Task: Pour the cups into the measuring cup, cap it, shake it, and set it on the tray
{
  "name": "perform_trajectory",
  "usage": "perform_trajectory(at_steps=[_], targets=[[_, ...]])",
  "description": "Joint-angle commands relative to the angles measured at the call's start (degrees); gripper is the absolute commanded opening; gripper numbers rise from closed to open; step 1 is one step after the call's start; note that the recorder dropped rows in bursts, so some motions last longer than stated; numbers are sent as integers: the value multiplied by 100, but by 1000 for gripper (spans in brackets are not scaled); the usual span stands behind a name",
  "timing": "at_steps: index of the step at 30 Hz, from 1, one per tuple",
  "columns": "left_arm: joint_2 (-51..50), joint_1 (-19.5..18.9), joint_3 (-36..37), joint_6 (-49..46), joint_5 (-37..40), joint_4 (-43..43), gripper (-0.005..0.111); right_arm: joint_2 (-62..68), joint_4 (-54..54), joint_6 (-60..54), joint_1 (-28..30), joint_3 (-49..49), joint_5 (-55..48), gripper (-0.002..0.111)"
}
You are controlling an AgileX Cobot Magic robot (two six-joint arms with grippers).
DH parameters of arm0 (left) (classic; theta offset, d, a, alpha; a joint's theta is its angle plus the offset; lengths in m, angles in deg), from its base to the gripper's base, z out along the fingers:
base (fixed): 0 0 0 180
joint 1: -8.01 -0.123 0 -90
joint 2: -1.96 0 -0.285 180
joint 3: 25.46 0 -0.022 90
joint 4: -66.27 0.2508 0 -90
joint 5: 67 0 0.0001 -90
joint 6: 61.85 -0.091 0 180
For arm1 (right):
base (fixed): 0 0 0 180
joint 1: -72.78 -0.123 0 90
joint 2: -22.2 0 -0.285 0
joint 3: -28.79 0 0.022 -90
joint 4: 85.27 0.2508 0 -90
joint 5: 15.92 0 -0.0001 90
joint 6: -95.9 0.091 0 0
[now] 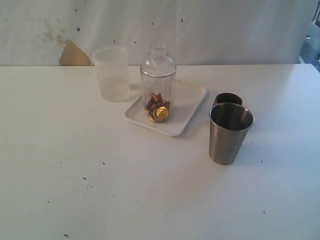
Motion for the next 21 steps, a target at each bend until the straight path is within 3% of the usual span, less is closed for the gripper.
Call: perform_trajectory(at_steps=[1, 10, 12, 19, 21], targets=[[873, -733, 839, -37, -735, -233, 1, -36, -32, -2, -5, 13, 58, 0], [1081, -1173, 2718, -37, -1447, -211, 1, -36, -32, -2, -5, 13, 58, 0], [1081, -1173, 2802, -37, -1522, -211, 1, -36, -32, -2, -5, 13, 58, 0], [1081, -1173, 2802, -192, -112, -197, 1, -36, -32, -2, -5, 13, 58, 0], [1081, -1173, 2802, -79, -112, -197, 1, -36, -32, -2, -5, 13, 58, 0]])
